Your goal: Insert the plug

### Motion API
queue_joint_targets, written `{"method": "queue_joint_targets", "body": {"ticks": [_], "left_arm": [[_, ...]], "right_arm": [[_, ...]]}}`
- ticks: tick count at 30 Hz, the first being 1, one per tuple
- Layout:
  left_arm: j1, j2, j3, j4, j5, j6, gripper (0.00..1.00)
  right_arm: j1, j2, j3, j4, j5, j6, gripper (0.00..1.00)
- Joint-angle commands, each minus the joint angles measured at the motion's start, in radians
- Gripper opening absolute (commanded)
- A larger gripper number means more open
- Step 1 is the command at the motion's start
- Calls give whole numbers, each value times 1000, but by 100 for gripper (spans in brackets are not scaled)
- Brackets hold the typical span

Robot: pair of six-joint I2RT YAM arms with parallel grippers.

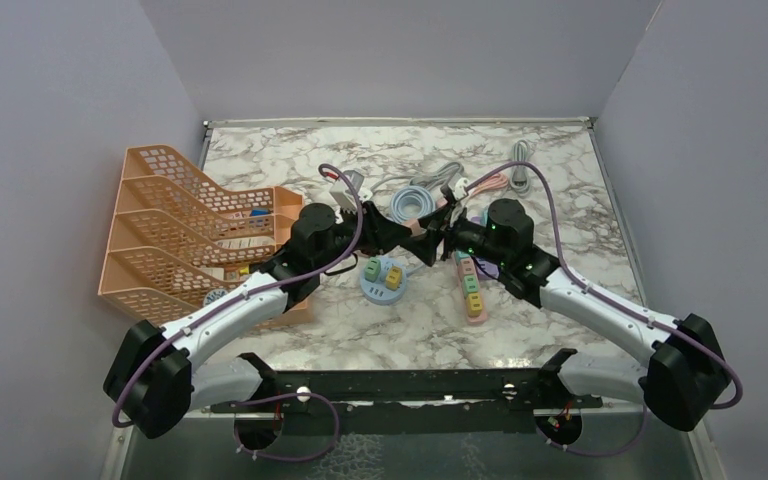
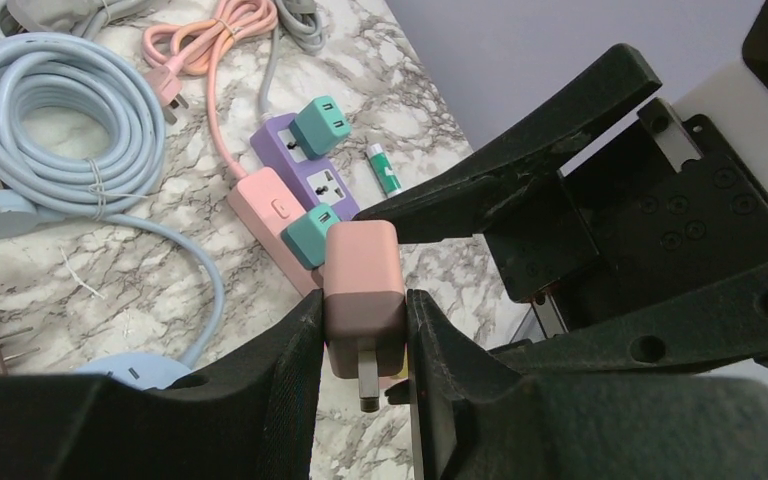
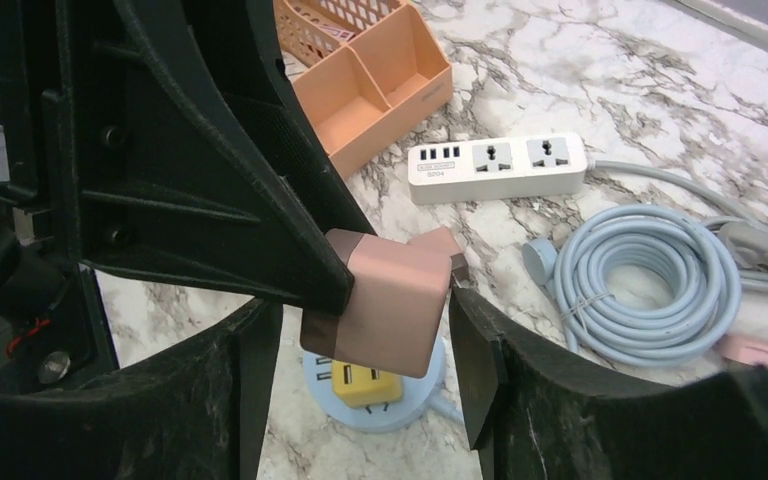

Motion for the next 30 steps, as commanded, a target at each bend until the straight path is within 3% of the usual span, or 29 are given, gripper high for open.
{"method": "queue_joint_targets", "body": {"ticks": [1,3,5,13,22,30], "left_arm": [[-4,3,6,18,52,48,6],[-3,-10,2,14,37,71,6],[-3,-32,0,4,20,101,6],[2,-106,27,-85,43,217,3],[2,-153,119,-3,437,259,2],[2,-134,187,60,654,183,1]], "right_arm": [[6,-59,17,31,21,37,67],[6,-85,12,-15,32,57,78],[6,-124,2,-70,24,58,83],[6,-325,17,-312,-75,76,84],[5,-517,150,-544,26,195,82],[6,-496,191,-523,-188,199,77]]}}
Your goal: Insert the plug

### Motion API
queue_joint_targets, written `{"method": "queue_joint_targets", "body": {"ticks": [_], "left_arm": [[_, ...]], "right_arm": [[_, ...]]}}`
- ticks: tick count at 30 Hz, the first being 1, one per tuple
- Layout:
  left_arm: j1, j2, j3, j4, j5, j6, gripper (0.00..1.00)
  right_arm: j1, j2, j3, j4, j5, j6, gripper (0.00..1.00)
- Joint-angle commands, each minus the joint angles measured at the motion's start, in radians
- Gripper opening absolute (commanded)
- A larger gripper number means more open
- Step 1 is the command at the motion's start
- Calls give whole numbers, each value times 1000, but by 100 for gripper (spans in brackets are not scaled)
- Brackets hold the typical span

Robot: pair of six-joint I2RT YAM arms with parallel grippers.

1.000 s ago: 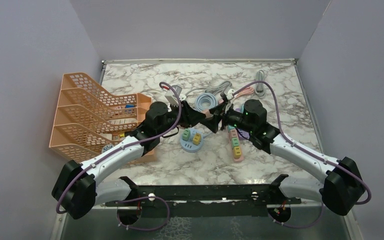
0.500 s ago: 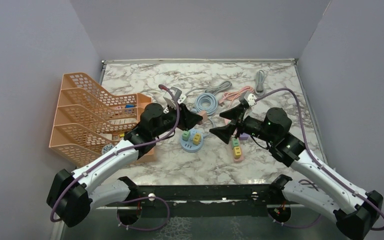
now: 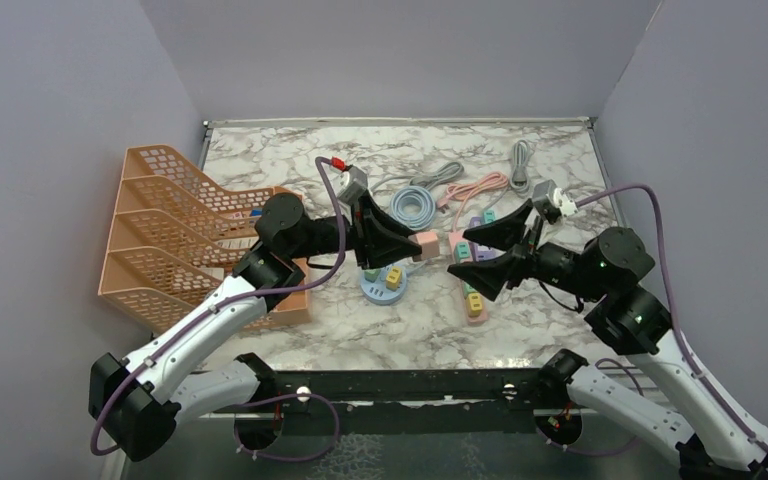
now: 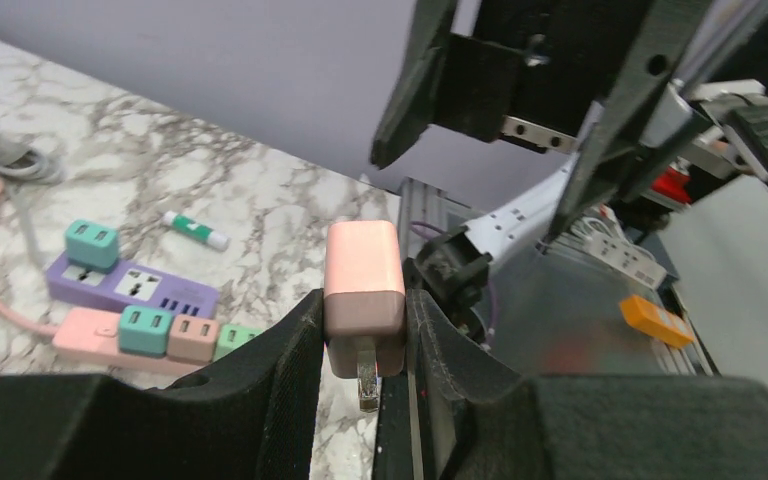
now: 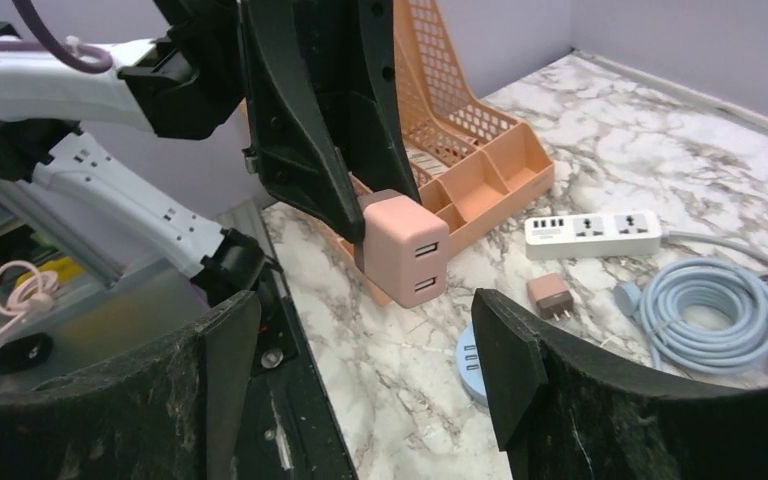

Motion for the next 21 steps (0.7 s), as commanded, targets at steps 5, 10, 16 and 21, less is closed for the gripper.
{"method": "queue_joint_targets", "body": {"ticks": [5,10,16,21], "left_arm": [[0,-10,56,87,266,-49,0],[-1,-18,71,89,286,-50,0],[-3,-24,65,92,289,-47,0],[-10,-28,58,92,250,-47,0]], "right_arm": [[6,64,-12,59,-203,27,74],[6,135,1,110,-262,33,73],[6,186,-5,224,-305,44,55],[6,254,-7,306,-420,102,48]]}}
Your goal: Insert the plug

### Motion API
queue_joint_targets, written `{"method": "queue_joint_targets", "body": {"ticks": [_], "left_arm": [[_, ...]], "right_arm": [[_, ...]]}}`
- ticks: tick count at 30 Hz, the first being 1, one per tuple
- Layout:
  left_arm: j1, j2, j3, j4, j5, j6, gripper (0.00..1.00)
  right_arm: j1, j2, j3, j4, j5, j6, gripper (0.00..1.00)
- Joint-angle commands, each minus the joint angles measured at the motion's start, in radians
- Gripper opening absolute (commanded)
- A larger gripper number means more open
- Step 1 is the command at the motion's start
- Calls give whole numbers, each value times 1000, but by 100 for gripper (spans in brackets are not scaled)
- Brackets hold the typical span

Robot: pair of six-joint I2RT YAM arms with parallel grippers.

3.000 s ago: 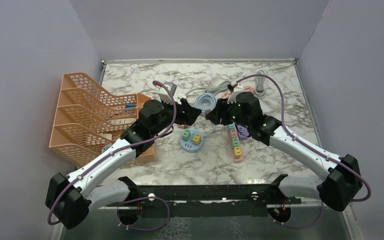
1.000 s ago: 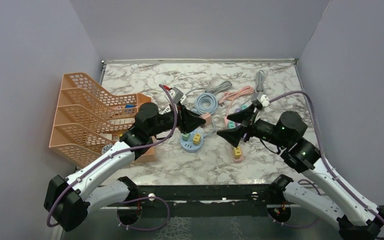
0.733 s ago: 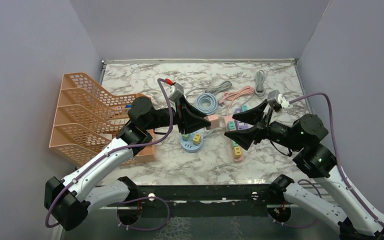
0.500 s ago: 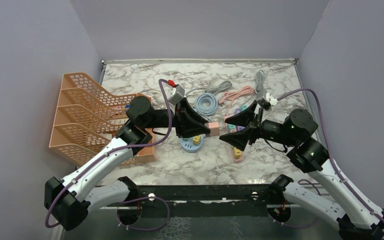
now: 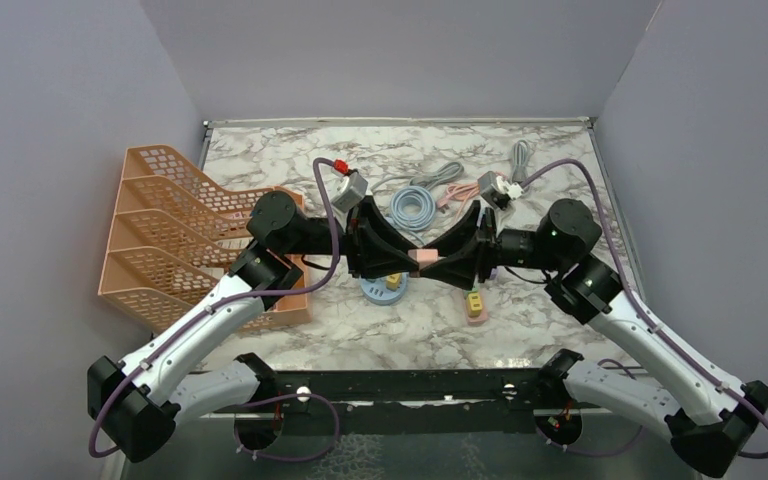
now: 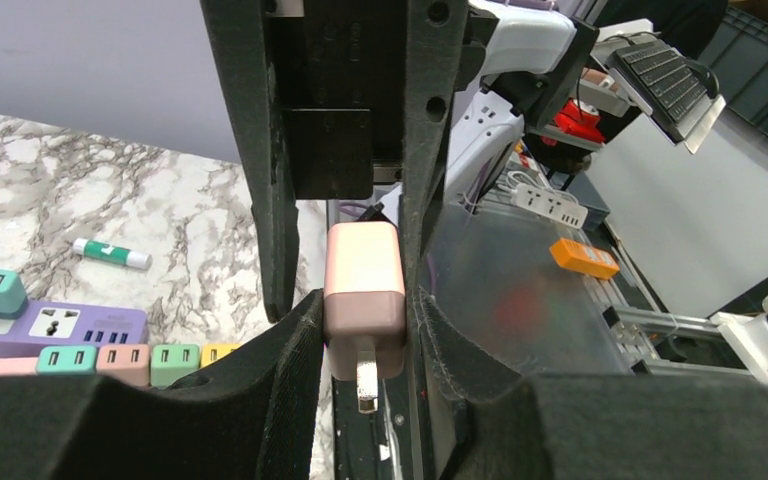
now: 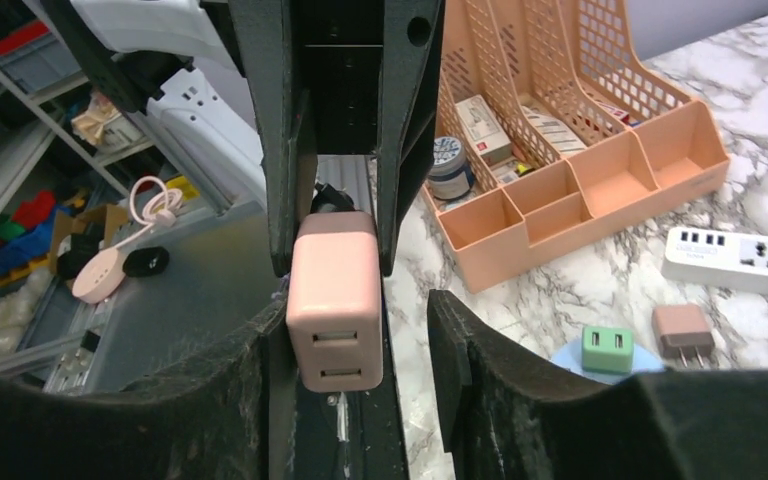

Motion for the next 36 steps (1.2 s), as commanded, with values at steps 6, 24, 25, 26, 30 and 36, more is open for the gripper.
{"method": "queue_joint_targets", "body": {"ticks": [6,24,25,26,30,36], "left_arm": [[-13,-39,-7,42,-43,-9,1],[-12,-117,-123,-494,-1060,148,65],[-11,-126,-138,-490,-1070,140,66],[-11,-130,-153,-485,-1074,134,66],[-11,-131,-182,-475,-1075,115,66],[-11,-136,-221,-424,-1061,49,67]], "right_arm": [[5,62,-24,186,-115,87,8],[-39,272,239,-661,933,-105,1],[-70,314,256,-694,927,-107,1],[-110,340,269,-718,907,-113,1],[-263,389,271,-735,841,-147,1],[-327,490,283,-785,839,-155,1]]}}
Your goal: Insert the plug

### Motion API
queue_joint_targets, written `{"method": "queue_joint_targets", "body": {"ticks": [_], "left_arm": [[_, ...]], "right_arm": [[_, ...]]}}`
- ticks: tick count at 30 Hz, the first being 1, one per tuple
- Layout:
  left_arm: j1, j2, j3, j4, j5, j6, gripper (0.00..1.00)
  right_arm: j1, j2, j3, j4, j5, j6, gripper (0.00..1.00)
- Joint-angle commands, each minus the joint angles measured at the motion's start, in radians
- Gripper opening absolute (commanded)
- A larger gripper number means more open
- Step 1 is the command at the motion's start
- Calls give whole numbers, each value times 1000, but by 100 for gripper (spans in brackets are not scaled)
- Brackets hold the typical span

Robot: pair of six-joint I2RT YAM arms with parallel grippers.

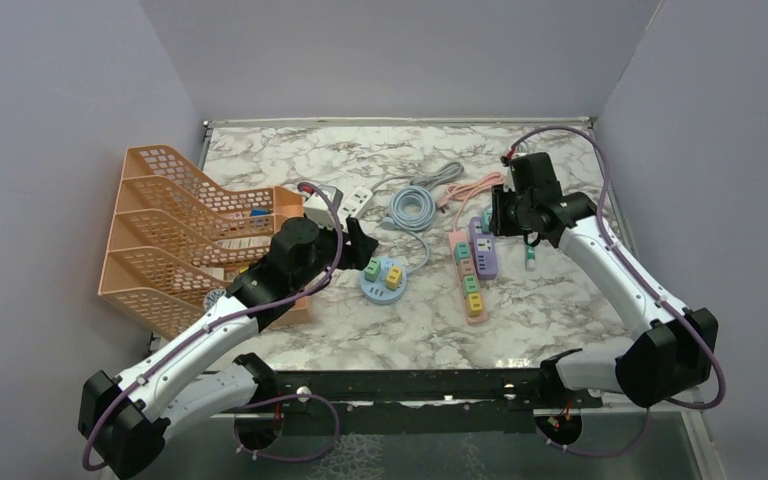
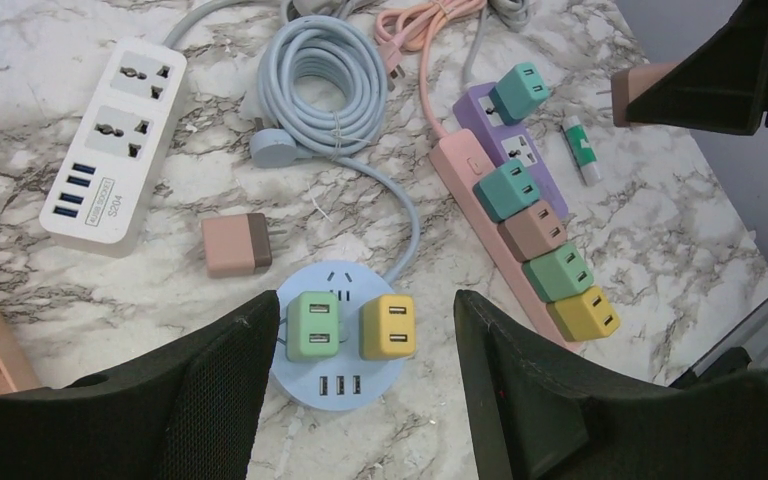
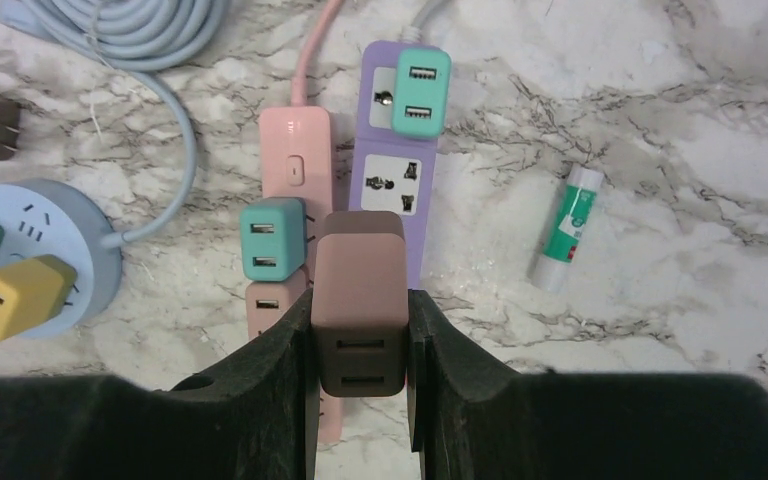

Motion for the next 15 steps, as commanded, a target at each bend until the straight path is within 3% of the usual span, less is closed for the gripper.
{"method": "queue_joint_targets", "body": {"ticks": [1,10,15], "left_arm": [[0,-23,-24,50,-20,-45,67],[0,-41,-25,45,-31,-12,68],[0,-39,-29,49,-27,2,68]], "right_arm": [[-6,75,41,-91,19,-10,1],[-13,183,68,-145,-14,1,1],[-19,259,107,-170,39,-21,1]]}}
